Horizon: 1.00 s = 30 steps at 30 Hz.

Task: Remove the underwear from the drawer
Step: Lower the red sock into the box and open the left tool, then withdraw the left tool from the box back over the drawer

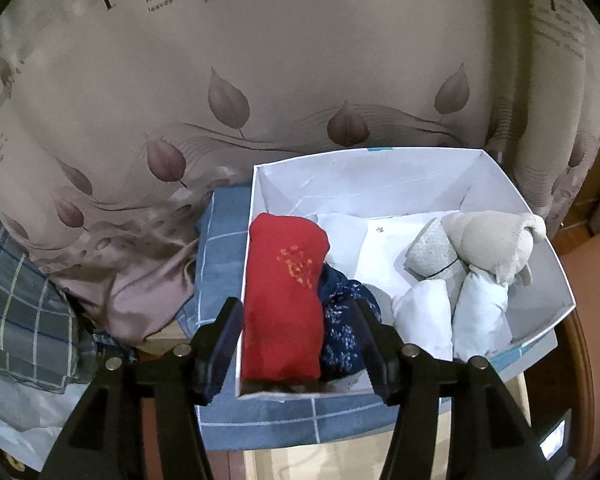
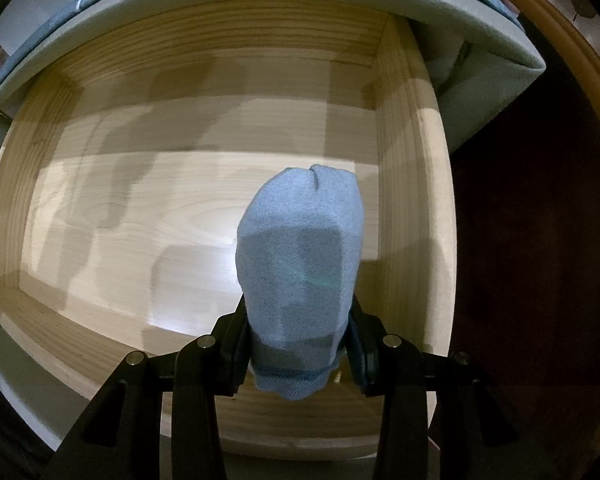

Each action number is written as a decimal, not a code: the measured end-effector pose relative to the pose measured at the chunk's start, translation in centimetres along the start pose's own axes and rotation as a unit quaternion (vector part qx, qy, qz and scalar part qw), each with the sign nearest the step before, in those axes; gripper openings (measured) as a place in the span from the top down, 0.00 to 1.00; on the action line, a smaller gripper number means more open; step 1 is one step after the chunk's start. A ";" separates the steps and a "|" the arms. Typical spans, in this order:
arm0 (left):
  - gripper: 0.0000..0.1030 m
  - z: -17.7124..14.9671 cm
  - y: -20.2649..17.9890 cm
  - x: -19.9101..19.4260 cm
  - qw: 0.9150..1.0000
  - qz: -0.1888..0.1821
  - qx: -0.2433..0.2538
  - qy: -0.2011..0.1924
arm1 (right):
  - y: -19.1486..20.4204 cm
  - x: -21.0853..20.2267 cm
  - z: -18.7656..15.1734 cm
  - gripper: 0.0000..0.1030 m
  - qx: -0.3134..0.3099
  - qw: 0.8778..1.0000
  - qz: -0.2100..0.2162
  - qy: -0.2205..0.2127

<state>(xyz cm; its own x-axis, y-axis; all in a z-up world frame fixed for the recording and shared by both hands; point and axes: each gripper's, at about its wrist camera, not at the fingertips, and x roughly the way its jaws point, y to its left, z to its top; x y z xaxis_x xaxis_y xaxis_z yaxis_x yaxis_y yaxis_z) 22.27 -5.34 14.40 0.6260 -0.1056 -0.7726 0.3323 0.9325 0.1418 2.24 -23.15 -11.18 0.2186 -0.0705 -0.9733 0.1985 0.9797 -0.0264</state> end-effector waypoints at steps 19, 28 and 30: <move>0.40 -0.7 0.6 -3.7 0.999 -0.031 -0.005 -0.010 | 2.1 -0.3 0.0 0.64 -0.009 1.000 -0.024 -0.006; 0.40 -1.9 1.7 -5.9 0.999 -0.049 -0.009 -0.008 | 2.2 -0.2 -0.1 0.63 -0.007 1.000 -0.021 -0.005; 0.40 -2.5 1.8 -6.7 0.999 -0.045 0.002 -0.007 | 2.1 -0.4 0.0 0.63 -0.006 1.000 -0.018 -0.005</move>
<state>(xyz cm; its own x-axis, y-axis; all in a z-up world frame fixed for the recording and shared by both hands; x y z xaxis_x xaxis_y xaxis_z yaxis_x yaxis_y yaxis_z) 16.97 -2.07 18.28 0.6037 -0.1933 -0.7734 0.3904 0.9175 0.0755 2.56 -21.11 -10.87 0.2214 -0.1075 -0.9692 0.1951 0.9787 -0.0640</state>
